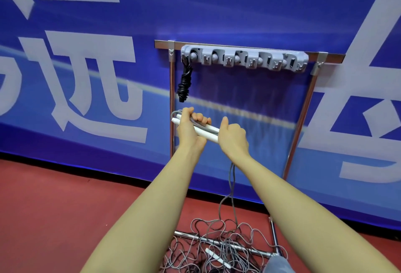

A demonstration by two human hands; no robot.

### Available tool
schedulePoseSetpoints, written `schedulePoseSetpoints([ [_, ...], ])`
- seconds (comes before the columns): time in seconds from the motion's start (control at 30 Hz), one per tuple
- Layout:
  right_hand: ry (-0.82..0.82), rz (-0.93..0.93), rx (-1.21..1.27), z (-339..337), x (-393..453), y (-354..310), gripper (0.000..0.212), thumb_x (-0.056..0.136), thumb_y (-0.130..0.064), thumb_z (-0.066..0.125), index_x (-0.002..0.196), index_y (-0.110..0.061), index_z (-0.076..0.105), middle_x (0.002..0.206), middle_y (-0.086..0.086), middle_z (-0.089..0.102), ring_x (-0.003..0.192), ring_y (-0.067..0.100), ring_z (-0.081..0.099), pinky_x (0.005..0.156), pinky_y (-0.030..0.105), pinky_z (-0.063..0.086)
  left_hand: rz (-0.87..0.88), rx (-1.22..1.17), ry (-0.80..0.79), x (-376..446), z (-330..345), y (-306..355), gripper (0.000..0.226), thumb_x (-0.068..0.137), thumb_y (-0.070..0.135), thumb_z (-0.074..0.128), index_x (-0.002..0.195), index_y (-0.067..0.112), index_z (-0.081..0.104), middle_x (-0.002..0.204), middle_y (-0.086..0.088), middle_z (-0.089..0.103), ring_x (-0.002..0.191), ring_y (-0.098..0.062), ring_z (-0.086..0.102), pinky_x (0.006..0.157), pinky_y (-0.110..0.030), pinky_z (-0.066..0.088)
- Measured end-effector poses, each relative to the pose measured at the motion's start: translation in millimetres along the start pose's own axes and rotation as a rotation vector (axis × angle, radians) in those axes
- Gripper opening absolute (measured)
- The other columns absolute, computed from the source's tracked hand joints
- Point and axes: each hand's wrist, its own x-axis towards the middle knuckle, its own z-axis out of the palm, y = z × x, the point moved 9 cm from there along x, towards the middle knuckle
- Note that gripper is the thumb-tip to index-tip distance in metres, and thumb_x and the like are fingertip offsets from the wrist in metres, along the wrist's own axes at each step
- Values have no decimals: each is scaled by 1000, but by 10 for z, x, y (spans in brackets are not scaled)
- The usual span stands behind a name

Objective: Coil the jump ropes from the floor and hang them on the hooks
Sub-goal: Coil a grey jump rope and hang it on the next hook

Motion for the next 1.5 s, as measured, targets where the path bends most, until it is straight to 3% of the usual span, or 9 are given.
schedulePoseSetpoints([
  [0.1, 3, 16, -11, -43, 44, 21, 54, 103, -38, 20, 96, -1, 58, 102, 16, 61, 85, 31, 52, 76, 36, 39, 78, 227, 84, 51, -136, 104, 21, 88, 23, 66, 87, 4, 57, 71, -4, 58, 64, -17, 59, 72, -33, 52],
  [0.23, 17, -3, -104, -156, 110, 37, 52, 104, -34, 20, 103, 1, 58, 112, 19, 61, 96, 35, 55, 78, 36, 37, 527, 779, 202, -116, -202, 559, 52, 87, 37, 63, 126, 9, 43, 114, -1, 47, 105, -15, 48, 94, -29, 41],
  [0.4, -43, -54, -212, -190, 83, 23, 41, 105, -21, 20, 117, 1, 53, 112, 20, 58, 104, 37, 54, 81, 37, 45, 972, 2205, -592, -337, 389, 65, 60, 70, 42, 51, 119, 8, 50, 111, -5, 56, 103, -26, 51, 89, -33, 34],
  [0.47, -71, -79, -232, -185, 53, -14, 38, 105, -19, 21, 110, -2, 54, 105, 19, 59, 98, 35, 54, 82, 39, 47, 965, 2595, -593, -278, 335, -103, 46, 80, 39, 53, 114, 10, 45, 107, -4, 54, 99, -25, 51, 77, -32, 35],
  [0.73, -213, -187, -90, -87, 65, -50, 47, 102, -36, 25, 60, -14, 32, 64, 4, 41, 63, 22, 37, 66, 35, 38, 1049, 2667, -717, -300, 365, -104, 18, 90, 17, 54, 88, 11, 36, 59, 0, 44, 51, -26, 40, 42, -25, 19],
  [0.87, -307, -240, -20, -3, 30, -33, 36, 95, -43, 36, 68, -21, 45, 70, 1, 50, 64, 21, 45, 67, 39, 44, 917, 2754, -727, -171, 222, -75, 11, 95, 12, 37, 92, 11, 27, 58, 2, 29, 49, -25, 35, 51, -31, 30],
  [1.03, -520, -282, -71, 123, -72, 86, 20, 87, -6, 47, 105, -16, 49, 90, 0, 47, 73, 17, 46, 62, 25, 37, 838, 2844, -705, -91, 44, 51, 9, 94, 6, 38, 102, 10, 40, 66, -3, 41, 57, -28, 42, 46, -30, 24],
  [1.27, -213, -481, -380, 17, 17, -93, 25, 94, -8, 37, 105, -13, 59, 107, -1, 46, 87, 28, 54, 71, 35, 40, 746, 2881, -601, -59, -42, 126, 3, 95, 10, 38, 92, 12, 37, 63, -1, 39, 54, -27, 42, 43, -29, 22],
  [1.5, -248, -369, -192, 46, 70, 2, 20, 99, -12, 32, 85, -15, 46, 89, 4, 51, 80, 30, 55, 65, 38, 41, 1209, 2501, -626, -250, 272, 229, 42, 45, 1, 84, 61, 9, 46, 39, 3, 30, 32, -18, 13, 49, -10, -3],
])
